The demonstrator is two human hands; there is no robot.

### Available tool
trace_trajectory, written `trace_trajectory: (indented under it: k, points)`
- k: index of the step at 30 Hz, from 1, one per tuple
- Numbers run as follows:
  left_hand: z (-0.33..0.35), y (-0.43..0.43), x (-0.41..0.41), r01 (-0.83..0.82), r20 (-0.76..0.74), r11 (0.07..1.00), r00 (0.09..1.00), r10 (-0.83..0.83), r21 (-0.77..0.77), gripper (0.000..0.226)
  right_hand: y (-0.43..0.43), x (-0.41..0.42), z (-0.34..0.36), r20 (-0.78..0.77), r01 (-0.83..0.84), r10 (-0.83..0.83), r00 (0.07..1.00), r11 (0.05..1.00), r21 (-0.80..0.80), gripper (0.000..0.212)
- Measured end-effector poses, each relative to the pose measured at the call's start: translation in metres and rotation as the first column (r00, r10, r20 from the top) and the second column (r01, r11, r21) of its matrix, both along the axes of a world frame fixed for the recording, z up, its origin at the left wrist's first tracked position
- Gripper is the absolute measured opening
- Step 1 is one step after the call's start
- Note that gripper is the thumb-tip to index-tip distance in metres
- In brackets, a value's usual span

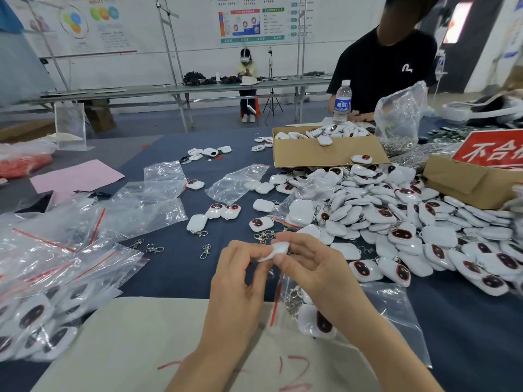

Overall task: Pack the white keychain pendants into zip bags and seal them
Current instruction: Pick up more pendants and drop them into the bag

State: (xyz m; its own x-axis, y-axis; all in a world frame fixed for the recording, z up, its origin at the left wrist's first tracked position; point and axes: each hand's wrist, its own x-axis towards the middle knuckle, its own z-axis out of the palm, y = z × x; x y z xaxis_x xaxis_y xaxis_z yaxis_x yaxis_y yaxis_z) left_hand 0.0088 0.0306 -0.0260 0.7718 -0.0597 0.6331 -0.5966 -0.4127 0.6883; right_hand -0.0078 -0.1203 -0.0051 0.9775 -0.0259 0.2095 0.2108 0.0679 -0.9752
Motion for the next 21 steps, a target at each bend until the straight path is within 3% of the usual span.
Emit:
trace_trajectory:
  k: [3, 6, 8, 13, 21]
  points:
    - [0.0014, -0.0015, -0.0031, 0.074, -0.037, 0.995, 0.996, -0.076, -0.067, 0.026, -0.0012, -0.0001, 0.0002, -0.004, -0.011, 0.011, 1.0, 0.999, 0.033, 0.032]
    - [0.0037, -0.0043, -0.005, 0.154, -0.241, 0.955, 0.946, -0.217, -0.254, 0.025, -0.0044, -0.0009, 0.001, 0.004, -0.066, 0.066, 0.998, 0.995, 0.076, 0.044]
    - [0.0045, -0.0027, -0.0031, 0.175, -0.308, 0.939, 0.913, -0.267, -0.296, 0.022, -0.0049, -0.0021, 0.0013, -0.007, -0.101, 0.102, 0.995, 0.991, 0.092, 0.047]
    - [0.005, -0.0003, -0.004, 0.169, -0.267, 0.95, 0.933, -0.24, -0.263, 0.011, -0.0048, -0.0013, 0.0012, -0.006, -0.055, 0.057, 0.998, 0.992, 0.111, 0.022]
    - [0.0053, -0.0019, -0.0063, 0.157, -0.235, 0.951, 0.946, -0.222, -0.267, 0.009, -0.0042, -0.0021, 0.0035, 0.029, -0.016, 0.013, 1.0, 0.992, 0.121, 0.017]
